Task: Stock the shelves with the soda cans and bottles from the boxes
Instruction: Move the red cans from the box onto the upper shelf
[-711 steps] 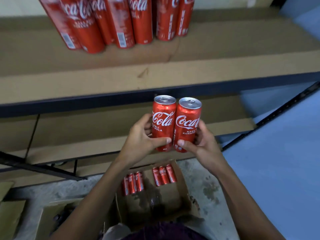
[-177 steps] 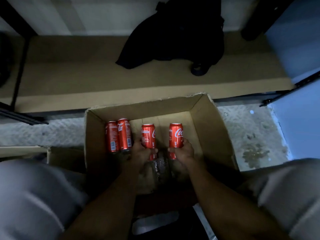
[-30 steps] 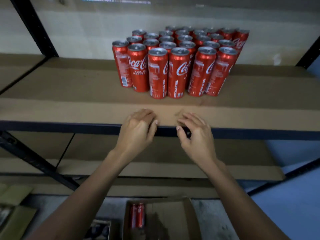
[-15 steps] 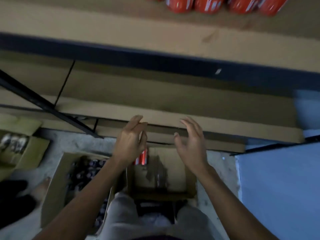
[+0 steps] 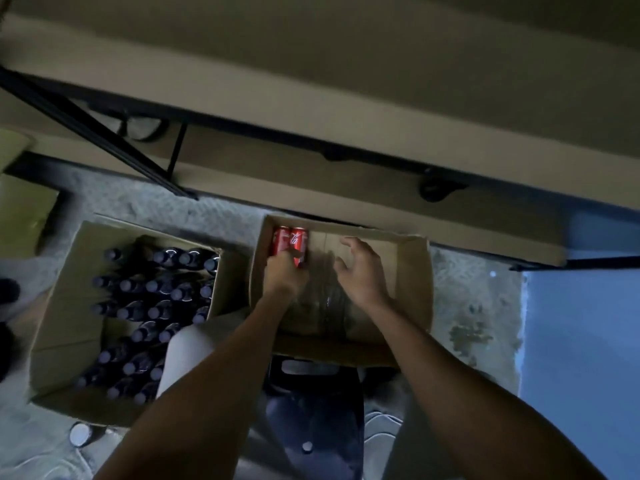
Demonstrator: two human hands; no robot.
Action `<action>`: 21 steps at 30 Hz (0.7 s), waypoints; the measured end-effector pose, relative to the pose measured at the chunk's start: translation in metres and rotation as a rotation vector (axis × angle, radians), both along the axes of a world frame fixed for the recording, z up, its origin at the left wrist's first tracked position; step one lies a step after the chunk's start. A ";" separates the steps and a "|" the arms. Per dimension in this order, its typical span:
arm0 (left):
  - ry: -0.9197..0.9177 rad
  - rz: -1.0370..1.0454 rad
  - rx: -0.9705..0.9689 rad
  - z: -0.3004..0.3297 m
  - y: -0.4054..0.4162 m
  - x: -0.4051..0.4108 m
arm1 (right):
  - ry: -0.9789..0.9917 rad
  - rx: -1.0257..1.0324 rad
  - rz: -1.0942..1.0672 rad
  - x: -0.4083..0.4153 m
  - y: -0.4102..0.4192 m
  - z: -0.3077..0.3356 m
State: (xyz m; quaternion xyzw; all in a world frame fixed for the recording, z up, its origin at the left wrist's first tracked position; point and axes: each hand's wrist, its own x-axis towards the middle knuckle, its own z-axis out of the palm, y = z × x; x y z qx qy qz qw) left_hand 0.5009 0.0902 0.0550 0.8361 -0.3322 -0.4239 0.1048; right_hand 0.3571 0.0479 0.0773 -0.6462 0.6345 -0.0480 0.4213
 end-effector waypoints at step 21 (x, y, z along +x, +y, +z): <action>-0.015 0.322 0.120 -0.306 -0.032 0.031 | -0.230 0.544 -0.292 0.054 -0.009 -0.348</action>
